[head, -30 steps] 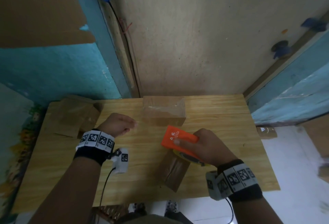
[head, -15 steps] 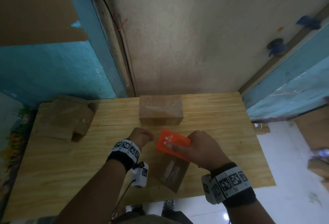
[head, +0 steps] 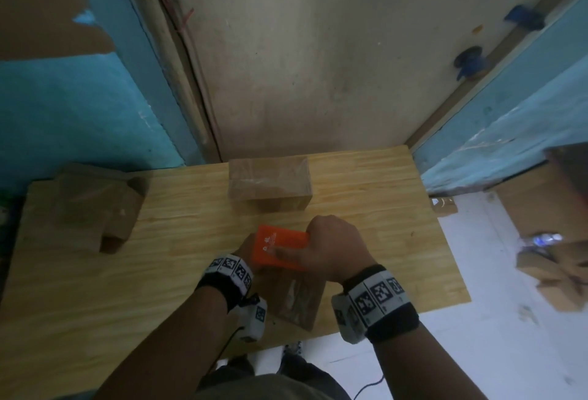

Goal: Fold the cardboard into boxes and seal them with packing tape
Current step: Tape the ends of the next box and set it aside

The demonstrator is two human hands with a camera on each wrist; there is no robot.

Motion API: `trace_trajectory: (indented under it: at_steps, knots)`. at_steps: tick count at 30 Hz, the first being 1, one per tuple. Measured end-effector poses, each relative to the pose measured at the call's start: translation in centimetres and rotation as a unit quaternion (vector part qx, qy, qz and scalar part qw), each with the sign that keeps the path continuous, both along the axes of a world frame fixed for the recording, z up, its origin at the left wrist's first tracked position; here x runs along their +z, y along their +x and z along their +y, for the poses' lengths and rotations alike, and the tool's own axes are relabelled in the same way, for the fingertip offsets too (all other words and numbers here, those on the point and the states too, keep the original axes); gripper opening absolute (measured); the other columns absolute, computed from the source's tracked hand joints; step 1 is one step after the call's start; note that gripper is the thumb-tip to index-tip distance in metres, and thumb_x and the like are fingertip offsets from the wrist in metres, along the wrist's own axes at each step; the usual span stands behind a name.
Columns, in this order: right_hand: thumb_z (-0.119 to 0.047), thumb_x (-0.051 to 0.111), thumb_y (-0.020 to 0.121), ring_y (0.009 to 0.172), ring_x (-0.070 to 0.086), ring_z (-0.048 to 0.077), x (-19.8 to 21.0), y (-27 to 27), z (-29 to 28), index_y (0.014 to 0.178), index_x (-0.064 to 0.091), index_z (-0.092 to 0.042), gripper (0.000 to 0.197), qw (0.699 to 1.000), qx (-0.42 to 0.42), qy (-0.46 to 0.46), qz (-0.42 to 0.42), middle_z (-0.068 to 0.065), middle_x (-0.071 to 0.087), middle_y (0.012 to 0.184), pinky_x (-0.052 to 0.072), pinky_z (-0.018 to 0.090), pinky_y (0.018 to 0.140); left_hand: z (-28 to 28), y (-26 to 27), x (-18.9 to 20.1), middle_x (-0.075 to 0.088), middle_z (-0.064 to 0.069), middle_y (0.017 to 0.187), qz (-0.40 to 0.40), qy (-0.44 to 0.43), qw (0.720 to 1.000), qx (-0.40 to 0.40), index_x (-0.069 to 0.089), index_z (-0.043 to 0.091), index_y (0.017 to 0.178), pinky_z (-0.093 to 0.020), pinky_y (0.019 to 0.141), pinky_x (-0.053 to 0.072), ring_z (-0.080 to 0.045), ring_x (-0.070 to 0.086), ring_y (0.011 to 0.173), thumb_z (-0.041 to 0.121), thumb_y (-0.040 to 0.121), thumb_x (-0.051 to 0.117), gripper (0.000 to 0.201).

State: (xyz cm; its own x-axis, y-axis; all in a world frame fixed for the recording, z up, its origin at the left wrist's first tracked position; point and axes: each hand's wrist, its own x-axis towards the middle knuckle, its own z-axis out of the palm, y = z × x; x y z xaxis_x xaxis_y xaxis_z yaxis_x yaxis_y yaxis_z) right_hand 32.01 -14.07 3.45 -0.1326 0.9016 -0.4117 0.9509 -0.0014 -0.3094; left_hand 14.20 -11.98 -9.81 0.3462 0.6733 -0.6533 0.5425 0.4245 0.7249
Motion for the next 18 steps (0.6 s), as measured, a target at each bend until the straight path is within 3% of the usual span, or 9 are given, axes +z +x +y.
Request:
trace_trajectory:
  at_steps: [2,4,7,11,15,18]
  knots:
    - [-0.099,0.058,0.068,0.058,0.059,0.017,0.0,0.0,-0.1,0.071,0.059,-0.017,0.081,1.0,-0.001,0.003,-0.003,-0.001,0.061,0.067,0.048,0.034,0.058,-0.5,-0.2,-0.3,0.063,0.001,0.08,-0.003,0.01,1.0,0.006,0.06,0.019,0.085,-0.023,0.065,0.053,-0.001,0.065,0.064,-0.004,0.093,0.067,0.026]
    - [-0.1,0.057,0.067,0.054,0.055,0.015,0.0,0.1,-0.2,0.067,0.055,-0.018,0.082,1.0,0.001,0.003,0.003,-0.002,0.058,0.063,0.043,0.032,0.054,-0.7,-0.2,-0.9,0.066,0.002,0.082,-0.004,0.028,1.0,0.011,0.062,0.023,0.086,-0.025,0.071,0.052,-0.008,0.065,0.074,0.001,0.093,0.071,0.024]
    - [-0.101,0.056,0.067,0.051,0.053,0.014,0.1,0.2,-0.2,0.063,0.054,-0.019,0.082,1.0,0.005,0.002,0.008,-0.003,0.057,0.059,0.041,0.031,0.052,-0.9,-0.3,-2.2,0.068,0.011,0.076,-0.008,0.018,1.0,0.018,0.059,0.03,0.085,-0.029,0.079,0.046,0.0,0.062,0.071,0.002,0.094,0.07,0.031]
    - [-0.1,0.056,0.069,0.05,0.052,0.014,0.0,0.2,0.0,0.062,0.052,-0.019,0.081,1.0,0.012,0.003,0.01,-0.003,0.056,0.058,0.039,0.03,0.052,-1.2,0.2,-2.1,0.068,-0.001,0.084,-0.037,0.042,0.997,0.062,0.062,0.025,0.083,-0.039,0.08,0.053,-0.017,0.065,0.079,0.003,0.093,0.071,0.026]
    - [-0.1,0.055,0.069,0.05,0.053,0.015,-0.2,0.2,0.0,0.061,0.051,-0.019,0.081,1.0,0.012,0.002,0.016,-0.003,0.057,0.058,0.041,0.031,0.051,-1.5,0.7,-2.0,0.067,0.009,0.063,-0.054,0.038,0.991,0.119,0.061,0.022,0.075,-0.03,0.076,0.051,-0.011,0.062,0.069,0.003,0.093,0.07,0.028]
    - [-0.1,0.055,0.069,0.05,0.054,0.015,-0.1,0.2,-0.1,0.06,0.051,-0.019,0.081,1.0,0.01,-0.003,0.014,-0.002,0.057,0.058,0.04,0.031,0.052,-1.7,0.8,-2.0,0.067,0.001,0.076,-0.077,0.04,0.99,0.111,0.064,0.024,0.077,-0.047,0.085,0.056,-0.026,0.065,0.078,0.018,0.092,0.074,0.019]
